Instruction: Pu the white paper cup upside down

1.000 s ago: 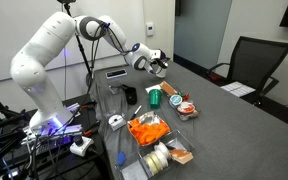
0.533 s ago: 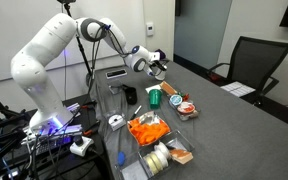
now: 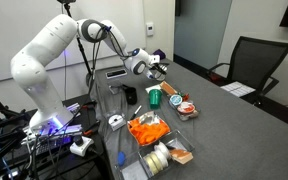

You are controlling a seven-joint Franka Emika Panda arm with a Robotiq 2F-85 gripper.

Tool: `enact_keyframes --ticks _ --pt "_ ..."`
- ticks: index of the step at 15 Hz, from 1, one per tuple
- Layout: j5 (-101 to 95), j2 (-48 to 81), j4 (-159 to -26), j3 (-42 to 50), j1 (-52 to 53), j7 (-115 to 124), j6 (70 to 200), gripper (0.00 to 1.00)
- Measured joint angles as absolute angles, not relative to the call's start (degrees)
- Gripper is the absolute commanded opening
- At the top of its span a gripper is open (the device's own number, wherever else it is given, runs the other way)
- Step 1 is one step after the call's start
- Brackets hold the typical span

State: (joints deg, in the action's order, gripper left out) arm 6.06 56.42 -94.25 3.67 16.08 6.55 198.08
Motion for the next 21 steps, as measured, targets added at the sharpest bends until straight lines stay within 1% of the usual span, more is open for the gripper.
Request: enact_keyframes --ticks 5,11,16,21 --pt "5.04 56.05 -95.35 2.16 15.44 5.97 198.08 1.0" --pt "1.61 55.61 -95.6 -3.51 12.63 5.97 198.1 1.0" --pt "-0.56 53.18 -99.63 -8.41 9.83 5.97 198.1 1.0" --pt "-0.3 51.11 -101.34 -8.45 9.52 5.97 198.11 1.0"
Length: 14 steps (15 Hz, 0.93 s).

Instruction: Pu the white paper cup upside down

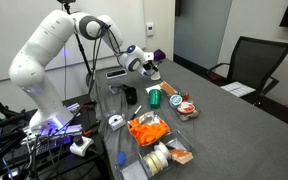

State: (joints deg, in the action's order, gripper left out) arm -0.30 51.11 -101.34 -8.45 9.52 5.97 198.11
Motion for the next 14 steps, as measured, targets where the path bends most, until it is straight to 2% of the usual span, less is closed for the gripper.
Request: enact_keyframes --ticks 6,14 --pt "2.83 49.35 -101.35 -4.17 11.28 5.97 198.11 1.0" --pt "3.24 46.78 -101.76 -4.84 11.67 6.06 198.11 1.0"
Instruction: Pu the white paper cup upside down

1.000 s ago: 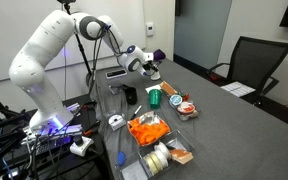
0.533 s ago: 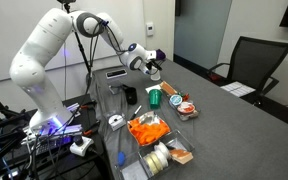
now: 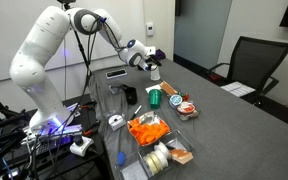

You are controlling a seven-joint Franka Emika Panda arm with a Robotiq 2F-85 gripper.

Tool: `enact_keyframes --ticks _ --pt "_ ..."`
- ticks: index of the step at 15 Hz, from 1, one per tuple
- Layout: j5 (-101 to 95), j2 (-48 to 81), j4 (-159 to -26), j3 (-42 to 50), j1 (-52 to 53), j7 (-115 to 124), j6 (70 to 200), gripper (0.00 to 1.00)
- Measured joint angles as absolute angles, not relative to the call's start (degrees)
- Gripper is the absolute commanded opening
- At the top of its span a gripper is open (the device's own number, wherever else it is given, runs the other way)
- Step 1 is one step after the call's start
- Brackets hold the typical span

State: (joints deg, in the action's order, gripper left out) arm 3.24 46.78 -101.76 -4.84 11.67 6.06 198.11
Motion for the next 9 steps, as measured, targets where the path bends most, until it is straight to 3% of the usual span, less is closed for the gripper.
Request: enact_keyframes --ticks 9 --pt "9.2 39.51 -110.27 -0.01 17.02 6.07 197.71 1.0"
